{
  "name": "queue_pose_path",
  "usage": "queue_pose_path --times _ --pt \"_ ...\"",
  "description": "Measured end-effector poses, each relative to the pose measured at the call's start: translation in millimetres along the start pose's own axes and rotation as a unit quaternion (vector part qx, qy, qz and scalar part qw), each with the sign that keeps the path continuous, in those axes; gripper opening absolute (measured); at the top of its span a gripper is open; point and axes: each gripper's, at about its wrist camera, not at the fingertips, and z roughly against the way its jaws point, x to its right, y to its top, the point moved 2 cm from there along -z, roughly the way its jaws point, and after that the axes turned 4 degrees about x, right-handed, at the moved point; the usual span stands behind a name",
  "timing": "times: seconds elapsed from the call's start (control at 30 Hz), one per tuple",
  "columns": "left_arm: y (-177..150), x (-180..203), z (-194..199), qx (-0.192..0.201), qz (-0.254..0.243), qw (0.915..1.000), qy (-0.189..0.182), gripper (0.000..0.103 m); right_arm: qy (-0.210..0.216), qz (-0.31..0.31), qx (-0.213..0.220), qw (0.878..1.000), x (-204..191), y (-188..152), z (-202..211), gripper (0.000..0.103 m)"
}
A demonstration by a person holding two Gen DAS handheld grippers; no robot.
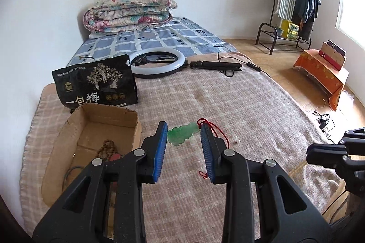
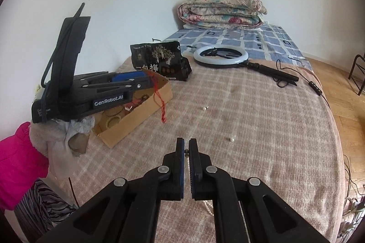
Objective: Organize jewelry
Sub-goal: 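Carry the pendant in the left tool over the box while the right tool carries the pearls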
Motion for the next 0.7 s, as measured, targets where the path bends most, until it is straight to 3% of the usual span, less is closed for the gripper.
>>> queue_pose_path --times 0.33,0.7 --pt "-3.5 -53.1 40.6 0.023 0.031 0.9988 0.029 0.03 0.012 0.013 0.039 0.999 -37.3 50.3 -4.6 0.001" --pt "-13.9 -120.6 57.3 0.026 0.079 0.9944 0.065 0.03 0.044 0.038 0.056 0.997 -82.6 99.4 -40.2 0.001"
